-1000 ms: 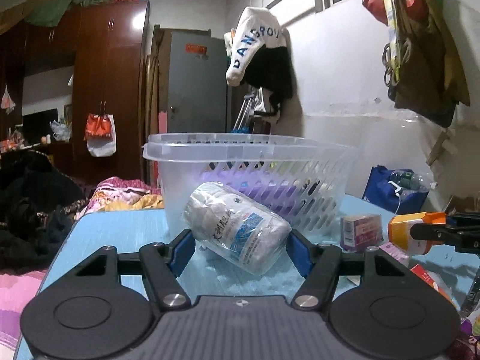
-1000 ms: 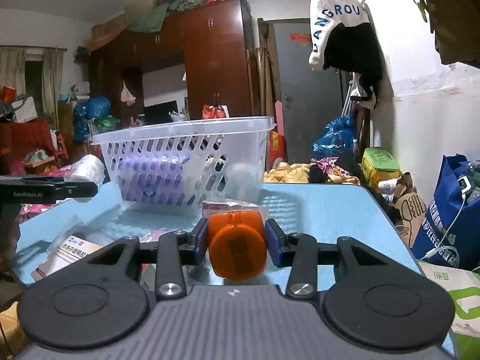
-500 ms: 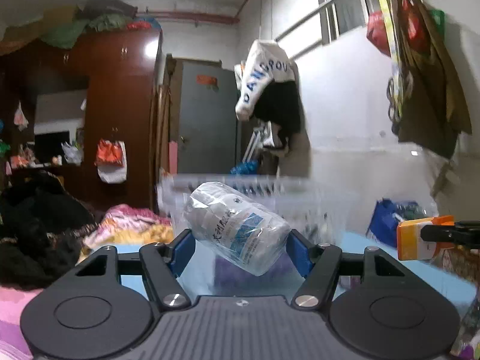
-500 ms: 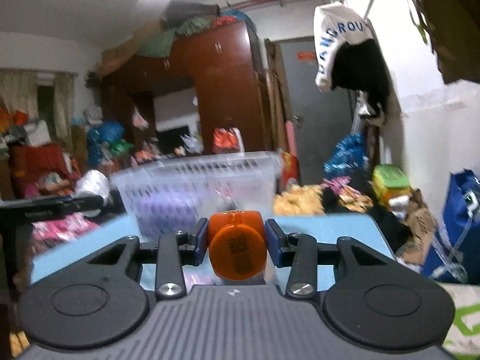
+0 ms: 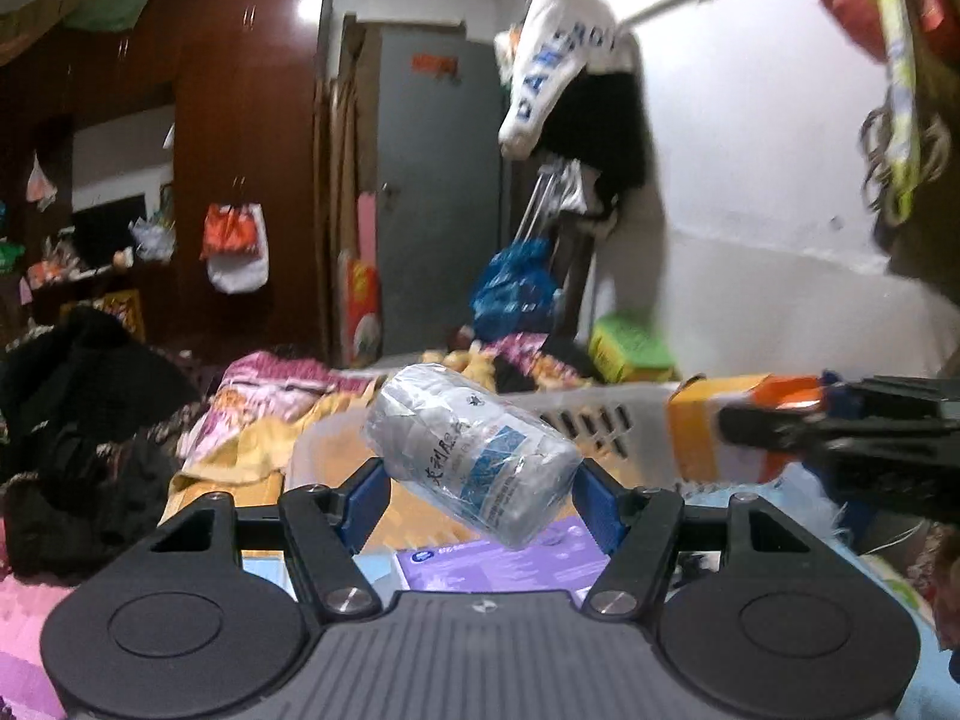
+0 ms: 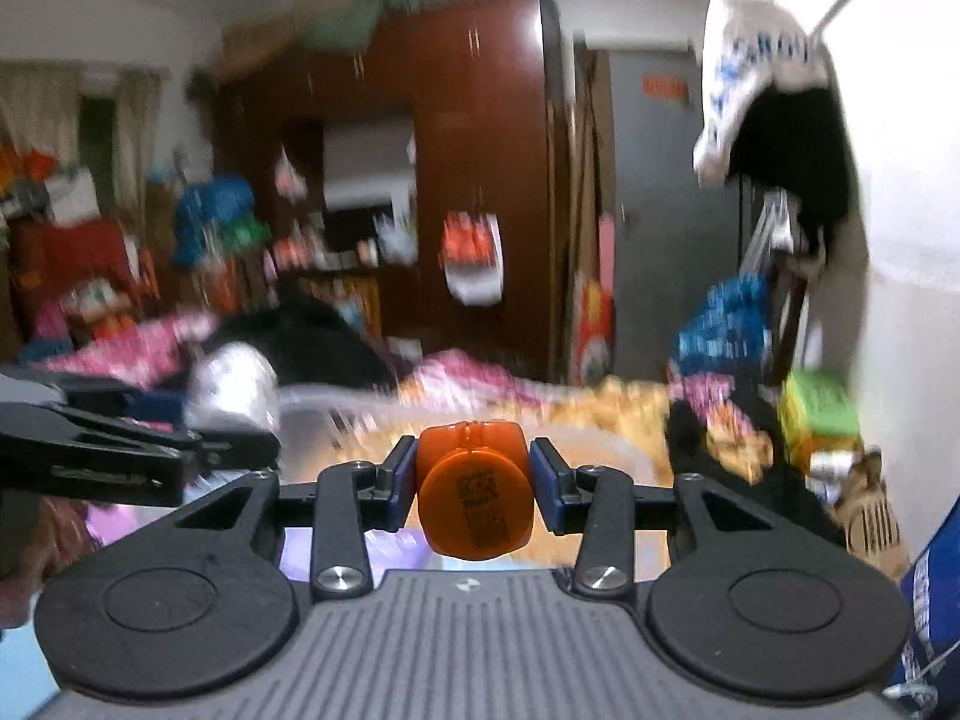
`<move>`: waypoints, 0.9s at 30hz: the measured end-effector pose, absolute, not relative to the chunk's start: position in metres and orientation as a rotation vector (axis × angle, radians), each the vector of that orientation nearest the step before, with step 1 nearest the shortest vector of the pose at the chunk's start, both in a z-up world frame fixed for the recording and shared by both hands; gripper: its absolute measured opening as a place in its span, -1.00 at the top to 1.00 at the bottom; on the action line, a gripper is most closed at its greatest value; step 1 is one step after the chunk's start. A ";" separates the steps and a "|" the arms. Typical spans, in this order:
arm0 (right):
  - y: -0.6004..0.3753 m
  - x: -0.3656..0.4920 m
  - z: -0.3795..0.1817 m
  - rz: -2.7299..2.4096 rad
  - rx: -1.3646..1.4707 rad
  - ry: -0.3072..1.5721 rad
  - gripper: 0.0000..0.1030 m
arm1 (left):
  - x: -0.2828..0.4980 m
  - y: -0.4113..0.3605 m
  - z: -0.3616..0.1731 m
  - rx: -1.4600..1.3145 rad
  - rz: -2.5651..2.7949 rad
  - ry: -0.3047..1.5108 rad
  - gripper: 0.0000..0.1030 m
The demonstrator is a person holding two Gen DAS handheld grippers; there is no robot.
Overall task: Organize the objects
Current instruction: 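Lift both bottles and release them into the basket with both grippers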
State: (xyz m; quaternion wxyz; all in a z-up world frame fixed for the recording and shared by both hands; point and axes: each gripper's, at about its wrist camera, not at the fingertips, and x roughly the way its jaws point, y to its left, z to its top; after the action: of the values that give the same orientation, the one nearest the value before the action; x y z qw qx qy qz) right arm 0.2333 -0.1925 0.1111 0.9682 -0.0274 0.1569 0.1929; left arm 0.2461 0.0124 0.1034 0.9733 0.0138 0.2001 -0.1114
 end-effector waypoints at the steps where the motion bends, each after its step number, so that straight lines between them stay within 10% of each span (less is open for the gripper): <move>1: -0.191 0.241 0.106 0.383 -0.055 0.340 0.15 | 0.250 0.012 0.100 0.023 -0.218 0.413 -0.36; 8: -0.197 0.259 0.092 0.368 -0.036 0.412 0.06 | 0.258 0.020 0.091 -0.011 -0.203 0.422 -0.52; 10: -0.205 0.243 0.095 0.347 -0.013 0.355 -0.86 | 0.250 0.023 0.091 -0.014 -0.198 0.397 -0.91; 11: -0.211 0.235 0.101 0.347 0.010 0.312 -1.00 | 0.244 0.023 0.092 -0.010 -0.198 0.367 -0.93; 27: -0.284 0.111 -0.005 0.457 0.210 0.361 -1.00 | 0.105 0.032 0.005 0.038 -0.407 0.355 -0.96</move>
State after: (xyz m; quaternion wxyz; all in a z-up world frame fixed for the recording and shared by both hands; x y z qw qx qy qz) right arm 0.1109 -0.2839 -0.0046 0.9525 0.1034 0.1775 0.2248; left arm 0.1046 0.0321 0.0050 0.9636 0.0188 0.1755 -0.2011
